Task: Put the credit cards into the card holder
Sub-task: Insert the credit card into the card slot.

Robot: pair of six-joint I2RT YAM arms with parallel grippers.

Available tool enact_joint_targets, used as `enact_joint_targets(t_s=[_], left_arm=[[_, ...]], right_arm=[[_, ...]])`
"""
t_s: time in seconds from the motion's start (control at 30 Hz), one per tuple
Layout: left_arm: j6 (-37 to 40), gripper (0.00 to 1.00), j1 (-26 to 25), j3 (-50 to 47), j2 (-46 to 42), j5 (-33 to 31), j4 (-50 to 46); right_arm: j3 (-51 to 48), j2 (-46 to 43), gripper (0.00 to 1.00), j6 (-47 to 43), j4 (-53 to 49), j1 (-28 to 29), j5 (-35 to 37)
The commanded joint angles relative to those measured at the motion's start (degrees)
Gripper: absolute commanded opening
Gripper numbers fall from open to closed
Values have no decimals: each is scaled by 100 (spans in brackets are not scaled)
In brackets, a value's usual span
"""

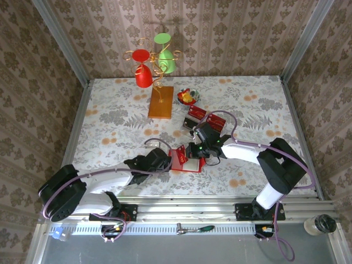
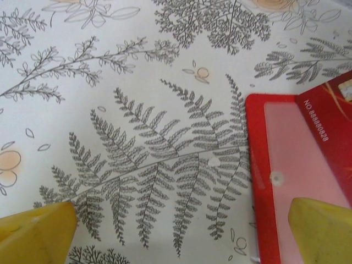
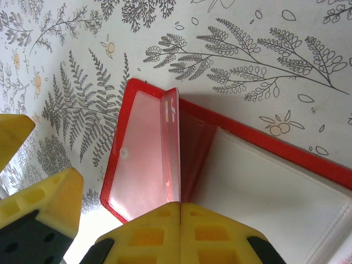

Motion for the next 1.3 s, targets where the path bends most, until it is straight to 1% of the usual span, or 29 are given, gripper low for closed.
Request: enact_joint_targets(t_s=[0.0,0.3,0.43,0.7,0.83,0.97,1.07,1.27], left_arm=[[391,100,111,227,114,199,-2],[684,100,148,407,688,419,203],[649,100,139,385,814,339,176],[515,100,130,267,880,191,102],[375,100,108,223,897,99,60],[280,100,72,183,910,52,14],[202,100,59,148,927,33,-2],[94,100,25,64,900,7,-3]], right_arm=[[-101,59,0,94,47,-27,80],[-156,5,0,120,82,-26,77],[-149,-65,0,114,53,-34,66],[-431,-993,0,374,158,-189,101],[-894,-1336,0,770,652,-225,248],[-1612,-1709,0,1334,1733,-202,398],[-2011,-1883,0,1598,2319,-76,722],[-2440,-2074,0,1852,2886,223,1375]])
